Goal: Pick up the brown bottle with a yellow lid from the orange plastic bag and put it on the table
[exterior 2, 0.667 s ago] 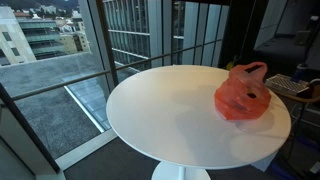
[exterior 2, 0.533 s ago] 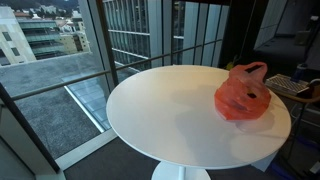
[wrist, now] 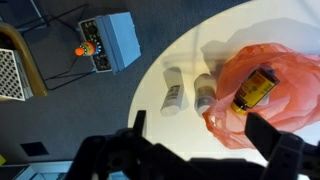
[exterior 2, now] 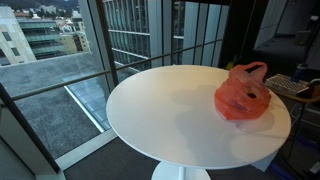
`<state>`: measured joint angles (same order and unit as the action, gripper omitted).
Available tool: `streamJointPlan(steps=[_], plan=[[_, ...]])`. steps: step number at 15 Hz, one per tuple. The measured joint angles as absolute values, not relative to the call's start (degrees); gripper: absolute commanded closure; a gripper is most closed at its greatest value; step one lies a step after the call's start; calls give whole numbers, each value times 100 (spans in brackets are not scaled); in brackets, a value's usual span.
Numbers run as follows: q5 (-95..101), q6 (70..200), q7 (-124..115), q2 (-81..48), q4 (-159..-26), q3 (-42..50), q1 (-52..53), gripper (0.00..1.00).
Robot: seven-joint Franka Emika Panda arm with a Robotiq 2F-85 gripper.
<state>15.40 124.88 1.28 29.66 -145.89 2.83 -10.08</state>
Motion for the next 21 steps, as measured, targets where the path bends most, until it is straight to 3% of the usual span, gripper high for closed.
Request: streamJointPlan(steps=[11,21], plan=[[1028,12577,126,2745,-14562,242,-448,0],[568,13303,177,1589,-14559,242,-228,0]])
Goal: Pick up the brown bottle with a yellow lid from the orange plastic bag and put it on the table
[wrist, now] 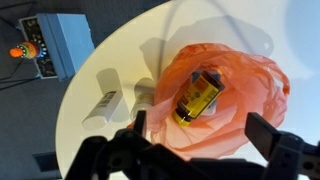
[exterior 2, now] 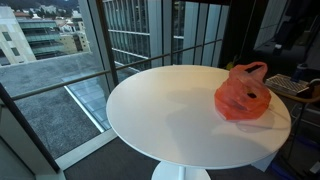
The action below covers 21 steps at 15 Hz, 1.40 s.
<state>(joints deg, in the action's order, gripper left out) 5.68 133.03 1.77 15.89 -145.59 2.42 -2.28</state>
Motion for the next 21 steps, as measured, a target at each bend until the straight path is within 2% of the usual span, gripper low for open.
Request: streamJointPlan(steps=[7,21], plan=[[567,13361,158,1450,-14537,239,-226,0],[-306,15031,857,213,-14834,232,114,0]])
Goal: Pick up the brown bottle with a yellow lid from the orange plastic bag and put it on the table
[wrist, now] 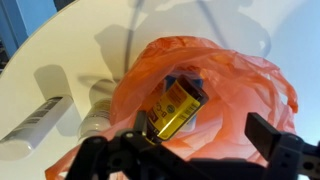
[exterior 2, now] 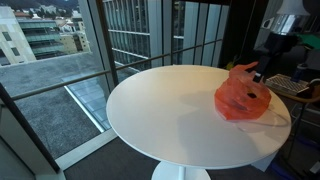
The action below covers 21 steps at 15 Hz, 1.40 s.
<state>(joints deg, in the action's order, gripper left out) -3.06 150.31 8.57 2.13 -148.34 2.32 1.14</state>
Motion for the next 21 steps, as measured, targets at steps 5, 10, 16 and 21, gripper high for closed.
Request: streamJointPlan(steps=[5,10,16,21], plan=[[-368,15132,918,-324,-14640,229,107,0],[-368,15137,913,-686,-14365,175,100,0],[-368,15135,829,-737,-14194,157,94,0],[-351,15135,425,-737,-14166,158,93,0]])
